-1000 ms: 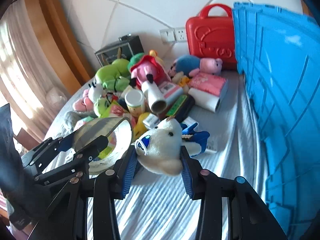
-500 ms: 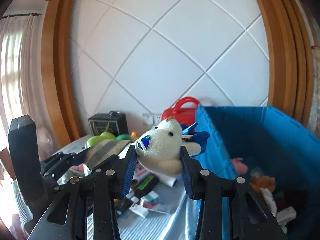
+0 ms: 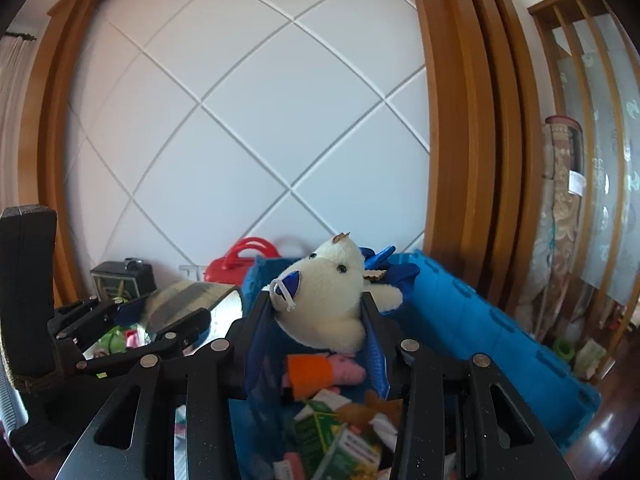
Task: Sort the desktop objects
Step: 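Carry the pack and bear plush into the blue crate and open both tools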
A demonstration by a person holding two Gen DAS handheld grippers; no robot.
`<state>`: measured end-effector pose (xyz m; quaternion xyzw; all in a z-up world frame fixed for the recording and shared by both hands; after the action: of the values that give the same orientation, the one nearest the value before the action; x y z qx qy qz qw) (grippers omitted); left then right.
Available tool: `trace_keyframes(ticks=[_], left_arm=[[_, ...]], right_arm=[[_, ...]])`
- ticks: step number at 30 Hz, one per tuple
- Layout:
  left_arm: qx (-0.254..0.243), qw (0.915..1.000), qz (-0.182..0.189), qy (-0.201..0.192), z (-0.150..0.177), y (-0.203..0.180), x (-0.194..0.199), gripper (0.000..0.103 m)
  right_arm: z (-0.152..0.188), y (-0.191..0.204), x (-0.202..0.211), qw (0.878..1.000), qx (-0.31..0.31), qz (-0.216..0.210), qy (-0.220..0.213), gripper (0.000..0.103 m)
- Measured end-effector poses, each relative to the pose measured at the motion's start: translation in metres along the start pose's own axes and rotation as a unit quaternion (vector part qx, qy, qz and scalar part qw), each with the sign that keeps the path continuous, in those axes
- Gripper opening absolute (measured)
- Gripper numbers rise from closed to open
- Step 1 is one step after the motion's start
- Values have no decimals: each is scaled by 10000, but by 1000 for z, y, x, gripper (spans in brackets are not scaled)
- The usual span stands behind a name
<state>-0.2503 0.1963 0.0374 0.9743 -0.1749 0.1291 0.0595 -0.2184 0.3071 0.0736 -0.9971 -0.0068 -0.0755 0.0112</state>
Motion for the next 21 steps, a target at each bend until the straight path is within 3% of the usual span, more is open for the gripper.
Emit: trace_keyframes(ticks=[10,21], left_arm=[[-10,9991,32,416,-20,-41,-40,42],[57,9962,-57,869,-17,-47,-89,42]], right_arm=[[-9,-60,-46,9989,64,323,345,41],[6,-73,-100,9945,419,342,895,41]])
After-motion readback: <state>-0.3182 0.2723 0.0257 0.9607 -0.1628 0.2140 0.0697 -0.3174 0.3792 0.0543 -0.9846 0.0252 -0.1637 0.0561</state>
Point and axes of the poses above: each gripper's, at about its wrist camera, not at the fingertips, and x roughly against the way its jaws point, y to its left, z to its underside, the point moved 2 cm from there along -x, roughly the way its jaws point, and after that the axes turned 7 degrees about -y, right-handed, at the moved point
